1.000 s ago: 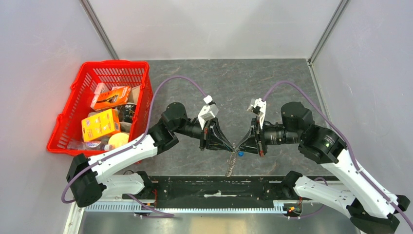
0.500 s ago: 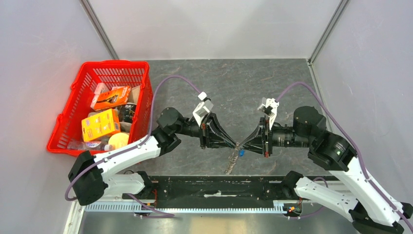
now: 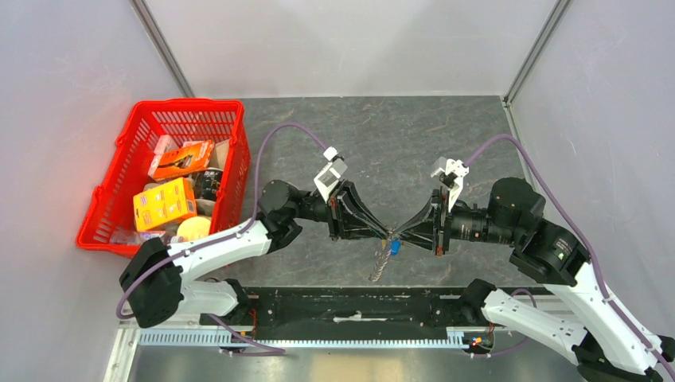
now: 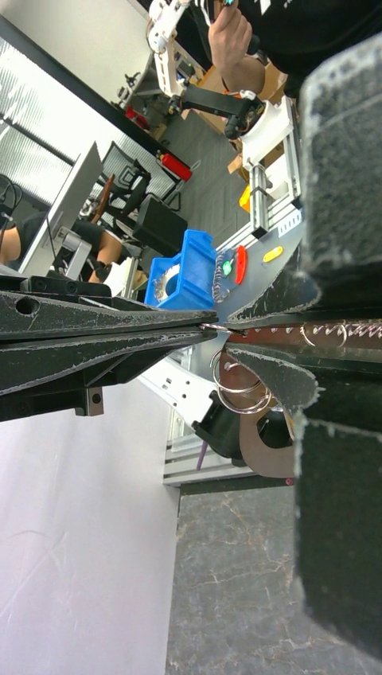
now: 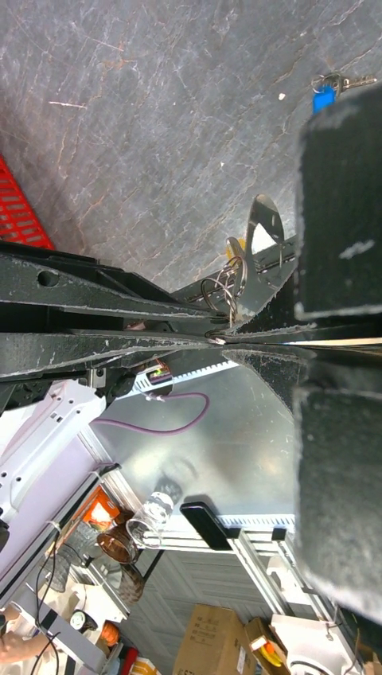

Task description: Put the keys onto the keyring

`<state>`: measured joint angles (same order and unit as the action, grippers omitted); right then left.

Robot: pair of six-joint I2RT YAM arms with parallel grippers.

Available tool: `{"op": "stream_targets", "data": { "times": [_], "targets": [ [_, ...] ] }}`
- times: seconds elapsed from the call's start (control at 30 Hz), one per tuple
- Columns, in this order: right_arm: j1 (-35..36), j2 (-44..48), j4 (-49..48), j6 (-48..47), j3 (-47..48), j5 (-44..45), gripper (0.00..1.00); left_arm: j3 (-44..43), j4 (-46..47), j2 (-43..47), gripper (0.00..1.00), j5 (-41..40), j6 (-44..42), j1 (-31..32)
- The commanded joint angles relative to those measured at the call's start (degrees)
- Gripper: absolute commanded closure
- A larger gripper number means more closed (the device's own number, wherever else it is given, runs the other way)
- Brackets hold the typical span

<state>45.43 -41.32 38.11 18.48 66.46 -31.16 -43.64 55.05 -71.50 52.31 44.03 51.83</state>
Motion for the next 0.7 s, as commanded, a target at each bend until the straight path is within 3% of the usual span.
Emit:
{"op": "stream_targets", "data": {
  "times": [0.0, 0.2, 0.33, 0.63, 0.67],
  "targets": [
    [0.28, 0.19, -4.52, 0.32, 0.52, 0.60, 1.00, 0.65, 9.52, -2.04, 0.82, -1.27, 6.16, -0.07],
    [0.28, 0.22, -5.27, 0.30, 1.00, 0.98, 1.00, 0.83, 11.20, -2.79, 0.88, -0.90, 7.40, -0.06],
    [0.27, -0.19, -5.26, 0.20, 0.72, 0.83, 1.00, 0.41, 9.60, -2.42, 0.98, -0.81, 6.69, -0.07],
    [0.27, 0.10, -4.35, -0.15, -1.20, 0.32, 1.00, 0.31, 8.15, -0.47, 0.98, -0.25, 5.48, -0.07],
    [0.28, 0.18, -3.57, -0.41, -1.36, 0.12, 0.96, 0.18, 7.02, -0.05, 0.98, 0.09, 4.80, -0.07]
  ]
}}
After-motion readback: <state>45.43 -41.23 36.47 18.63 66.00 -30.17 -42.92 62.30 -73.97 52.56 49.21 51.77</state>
